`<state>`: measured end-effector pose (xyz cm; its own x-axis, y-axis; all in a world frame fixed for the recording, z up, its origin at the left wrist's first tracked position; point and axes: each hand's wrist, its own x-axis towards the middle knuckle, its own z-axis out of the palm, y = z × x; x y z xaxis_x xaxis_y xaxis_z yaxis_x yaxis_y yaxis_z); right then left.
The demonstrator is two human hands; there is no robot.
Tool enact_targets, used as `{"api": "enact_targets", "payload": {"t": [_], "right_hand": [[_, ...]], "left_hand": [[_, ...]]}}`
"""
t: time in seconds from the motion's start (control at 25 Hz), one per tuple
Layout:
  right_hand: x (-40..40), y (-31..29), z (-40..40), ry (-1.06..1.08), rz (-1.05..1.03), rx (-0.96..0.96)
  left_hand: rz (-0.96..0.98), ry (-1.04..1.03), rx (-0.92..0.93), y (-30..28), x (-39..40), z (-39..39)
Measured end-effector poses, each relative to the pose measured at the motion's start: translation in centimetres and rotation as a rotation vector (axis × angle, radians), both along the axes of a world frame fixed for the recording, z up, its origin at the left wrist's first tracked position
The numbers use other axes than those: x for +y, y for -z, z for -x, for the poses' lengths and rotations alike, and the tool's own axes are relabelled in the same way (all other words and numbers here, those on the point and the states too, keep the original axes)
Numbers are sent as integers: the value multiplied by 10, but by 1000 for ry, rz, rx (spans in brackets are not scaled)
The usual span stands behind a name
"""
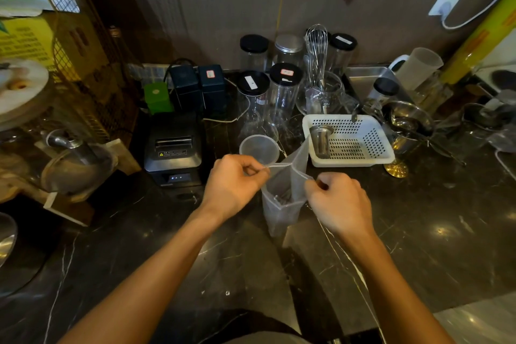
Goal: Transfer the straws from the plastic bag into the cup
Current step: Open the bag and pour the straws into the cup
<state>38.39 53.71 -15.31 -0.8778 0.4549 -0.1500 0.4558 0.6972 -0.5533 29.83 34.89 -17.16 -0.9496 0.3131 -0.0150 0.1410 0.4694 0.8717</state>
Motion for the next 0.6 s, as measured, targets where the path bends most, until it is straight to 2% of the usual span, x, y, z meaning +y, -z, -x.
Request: {"api": "enact_targets", "payload": {"t": [0.12, 0.32, 0.48, 0.6], "right_hand": [[7, -2, -1, 0, -55, -32], [-8, -6, 10, -45, -131, 150], [4, -5, 5, -39, -141, 115], [14, -3, -4, 91, -126, 122]], "left_hand": [[-44, 48, -44, 1, -2, -2], [-83, 133, -39, -1, 2, -10], [-73, 7, 9, 2, -10, -8], [-94, -105, 58, 8, -20, -9]]}}
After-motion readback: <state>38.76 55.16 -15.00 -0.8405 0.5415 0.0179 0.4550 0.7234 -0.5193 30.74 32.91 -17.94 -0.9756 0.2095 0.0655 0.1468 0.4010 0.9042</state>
